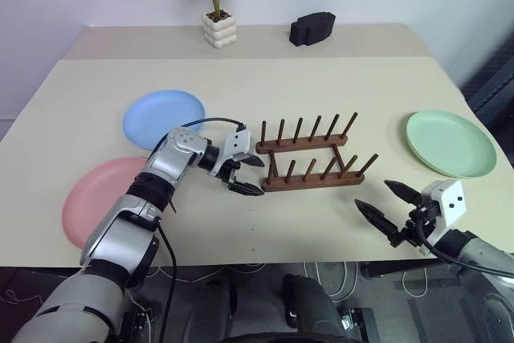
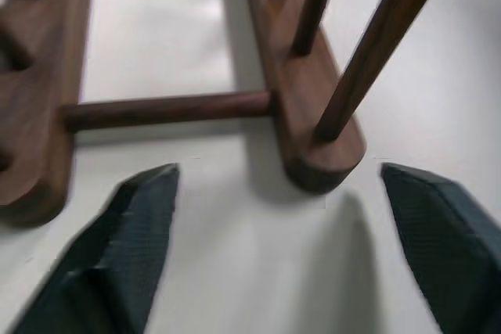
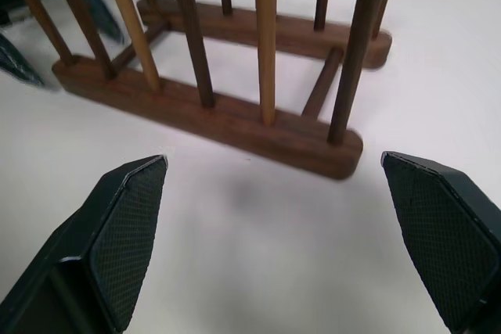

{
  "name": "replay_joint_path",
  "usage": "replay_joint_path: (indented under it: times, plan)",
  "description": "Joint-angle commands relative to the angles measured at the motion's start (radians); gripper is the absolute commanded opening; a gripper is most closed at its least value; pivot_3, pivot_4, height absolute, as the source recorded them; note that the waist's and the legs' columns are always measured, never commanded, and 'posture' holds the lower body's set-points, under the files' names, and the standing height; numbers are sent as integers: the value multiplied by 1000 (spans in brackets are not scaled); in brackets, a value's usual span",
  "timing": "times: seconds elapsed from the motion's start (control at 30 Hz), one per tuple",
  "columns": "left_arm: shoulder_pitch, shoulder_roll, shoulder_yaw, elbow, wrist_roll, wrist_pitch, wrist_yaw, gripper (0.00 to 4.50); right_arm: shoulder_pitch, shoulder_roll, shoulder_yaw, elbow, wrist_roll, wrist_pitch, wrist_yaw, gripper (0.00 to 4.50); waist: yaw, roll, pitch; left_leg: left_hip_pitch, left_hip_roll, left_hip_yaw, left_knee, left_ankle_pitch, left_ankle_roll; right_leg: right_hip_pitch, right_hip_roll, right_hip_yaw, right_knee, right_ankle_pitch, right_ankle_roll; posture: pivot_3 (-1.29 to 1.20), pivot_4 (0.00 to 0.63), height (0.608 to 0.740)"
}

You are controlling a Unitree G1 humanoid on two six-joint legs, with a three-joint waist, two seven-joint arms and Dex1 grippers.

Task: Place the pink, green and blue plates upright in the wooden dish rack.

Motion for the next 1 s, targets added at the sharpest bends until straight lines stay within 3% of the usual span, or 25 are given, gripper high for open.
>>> replay_joint_path:
  times: [0.03,0.07,0.17,0.27,0.53,0.77,1.0]
  plan:
    - [42,47,52,-100,-18,32,-7,3301,10,-22,-29,-30,-12,-15,10,3196,0,0,0,0,0,0,0,0,0,0,0,0,0,0,0,0,150,740]
    - [64,60,60,-140,-30,45,-15,3027,7,-26,-25,-30,-13,-13,12,2844,0,0,0,0,0,0,0,0,0,0,0,0,0,0,0,0,150,740]
    - [142,93,74,-302,-66,121,-35,1483,-14,-49,2,-5,-41,2,5,1169,2,0,0,0,0,0,0,0,0,0,0,0,0,0,0,0,150,740]
    - [222,120,64,-478,-82,177,-32,133,-44,-65,39,29,-86,8,0,0,2,0,0,0,0,0,1,0,0,0,-1,0,0,0,0,0,150,740]
    - [313,73,-22,-707,-10,256,100,60,-113,-84,118,77,-168,26,-6,0,3,0,0,0,0,0,3,0,0,1,-1,1,1,0,0,0,150,740]
    - [332,10,-47,-703,92,267,291,60,-173,-68,197,112,-285,28,-73,0,2,0,0,0,0,0,7,0,0,0,0,0,5,-1,0,0,150,740]
    - [333,-20,-39,-682,107,301,379,60,-244,-46,250,160,-340,26,-108,0,1,0,0,0,0,0,8,0,0,0,0,1,9,-1,1,0,150,740]
